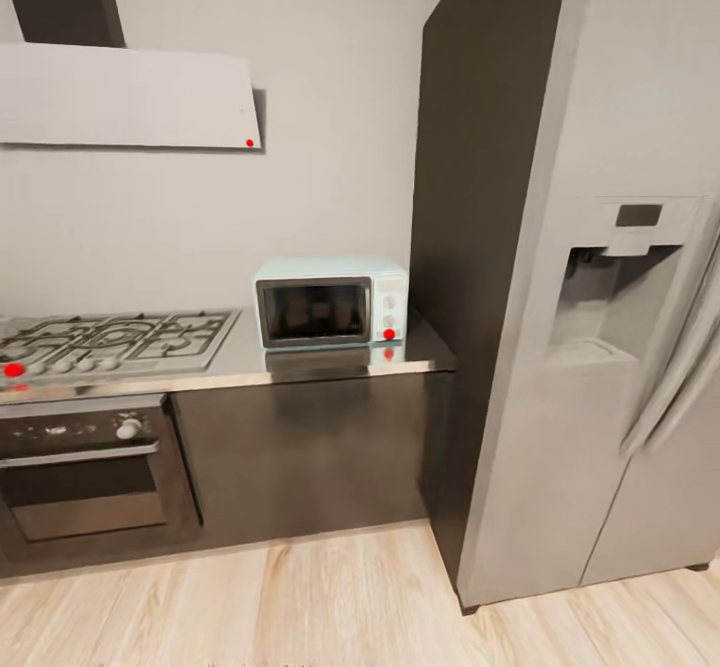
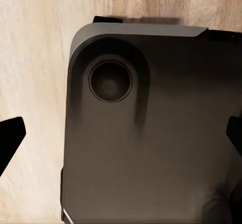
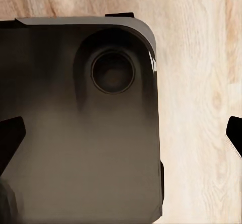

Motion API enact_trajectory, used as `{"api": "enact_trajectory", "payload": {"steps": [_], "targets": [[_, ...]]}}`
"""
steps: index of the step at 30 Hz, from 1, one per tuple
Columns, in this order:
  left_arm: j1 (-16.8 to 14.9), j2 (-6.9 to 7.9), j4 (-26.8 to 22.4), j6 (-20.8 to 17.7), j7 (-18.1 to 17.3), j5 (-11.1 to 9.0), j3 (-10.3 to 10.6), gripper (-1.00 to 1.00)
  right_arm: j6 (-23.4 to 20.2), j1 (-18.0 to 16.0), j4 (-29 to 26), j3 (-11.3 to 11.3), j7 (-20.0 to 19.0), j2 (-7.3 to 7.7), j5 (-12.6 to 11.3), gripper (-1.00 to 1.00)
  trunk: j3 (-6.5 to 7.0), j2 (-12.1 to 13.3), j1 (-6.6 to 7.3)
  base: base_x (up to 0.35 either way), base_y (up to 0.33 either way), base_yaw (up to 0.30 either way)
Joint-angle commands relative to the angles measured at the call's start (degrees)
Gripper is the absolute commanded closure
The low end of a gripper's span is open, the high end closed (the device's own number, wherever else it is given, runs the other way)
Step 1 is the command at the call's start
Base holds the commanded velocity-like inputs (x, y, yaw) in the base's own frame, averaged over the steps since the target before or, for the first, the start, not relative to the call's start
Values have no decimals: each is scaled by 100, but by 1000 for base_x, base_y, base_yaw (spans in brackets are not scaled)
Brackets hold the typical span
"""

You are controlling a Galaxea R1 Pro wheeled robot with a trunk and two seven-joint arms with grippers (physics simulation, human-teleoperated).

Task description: In the kitchen, take the popcorn bag from the countertop, put it into the microwave, and heat it until the popcorn is cooked so the cooked popcorn ends up inside the bag.

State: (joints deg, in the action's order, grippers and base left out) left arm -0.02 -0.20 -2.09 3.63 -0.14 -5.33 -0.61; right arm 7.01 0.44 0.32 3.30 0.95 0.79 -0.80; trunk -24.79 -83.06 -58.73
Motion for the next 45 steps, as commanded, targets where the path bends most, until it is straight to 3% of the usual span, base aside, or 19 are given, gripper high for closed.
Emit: {"api": "enact_trajectory", "payload": {"steps": [1,6,7,8,12,23,45], "targets": [[0,-4,-2,8,-1,-56,-4,-100,28,0,4,31,1,0,-8,-100,-4,-2,0,0,0,269],[2,-6,-1,6,5,-134,-4,-100,28,1,4,31,1,0,-8,-100,-4,-2,0,0,0,269],[2,-6,-2,6,2,-199,-3,-100,28,0,4,31,1,-2,-8,-100,-4,-2,0,0,0,269],[0,0,1,6,-1,-407,3,-100,28,0,4,31,1,-1,-8,-100,-4,-2,0,0,0,269],[2,2,6,11,-3,-598,10,-100,33,0,4,31,1,0,-8,-100,-4,-2,0,0,0,183],[2,2,6,-15,-9,-626,24,-100,32,0,4,-4,1,-5,42,-100,-4,-2,0,17,0,10],[2,3,6,-12,-7,-627,25,-100,28,0,4,-5,1,-18,42,-100,-4,-2,0,283,0,0]]}}
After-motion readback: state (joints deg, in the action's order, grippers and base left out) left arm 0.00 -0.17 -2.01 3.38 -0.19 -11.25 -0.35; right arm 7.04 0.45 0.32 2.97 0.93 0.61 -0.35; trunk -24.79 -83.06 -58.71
